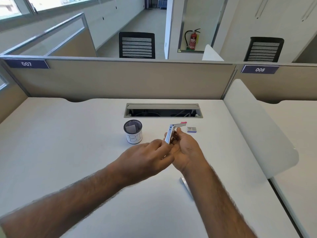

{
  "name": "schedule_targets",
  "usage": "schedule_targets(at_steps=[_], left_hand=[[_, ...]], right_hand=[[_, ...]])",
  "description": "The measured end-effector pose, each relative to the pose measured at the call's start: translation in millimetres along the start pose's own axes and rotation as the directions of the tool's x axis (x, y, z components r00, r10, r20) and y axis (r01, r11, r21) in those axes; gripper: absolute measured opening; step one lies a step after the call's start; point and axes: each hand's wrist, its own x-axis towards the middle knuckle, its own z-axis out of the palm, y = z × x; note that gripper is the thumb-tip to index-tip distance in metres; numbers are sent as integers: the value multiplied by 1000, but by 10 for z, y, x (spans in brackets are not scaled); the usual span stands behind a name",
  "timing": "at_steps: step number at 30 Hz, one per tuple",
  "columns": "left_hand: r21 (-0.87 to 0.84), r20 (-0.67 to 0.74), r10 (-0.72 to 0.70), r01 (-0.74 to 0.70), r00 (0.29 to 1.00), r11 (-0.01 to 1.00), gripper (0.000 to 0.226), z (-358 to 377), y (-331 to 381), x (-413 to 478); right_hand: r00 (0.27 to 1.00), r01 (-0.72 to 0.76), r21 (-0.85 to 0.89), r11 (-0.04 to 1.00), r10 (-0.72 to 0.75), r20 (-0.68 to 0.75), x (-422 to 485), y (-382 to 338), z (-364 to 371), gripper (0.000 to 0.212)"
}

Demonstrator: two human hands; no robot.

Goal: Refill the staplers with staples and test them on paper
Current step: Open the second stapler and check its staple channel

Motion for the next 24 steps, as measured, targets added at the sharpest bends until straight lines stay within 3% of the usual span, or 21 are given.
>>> schedule_targets(at_steps=[6,14,21,24], left_hand=[[-37,9,9,-9,1000,999,28,40,66,-50],[-79,-86,-47,40,995,996,47,19,97,-53],[-97,-68,-65,58,996,994,32,27,41,-75],[-130,-31,-158,153,987,980,25,5,-14,-88]], right_hand=[[997,-14,-119,993,5,-81,18,17,-1,27],[995,1,-163,987,-16,-94,10,30,11,29],[1000,-3,-161,987,4,2,-57,13,8,27],[995,-13,-93,996,22,97,-75,-16,-2,26]])
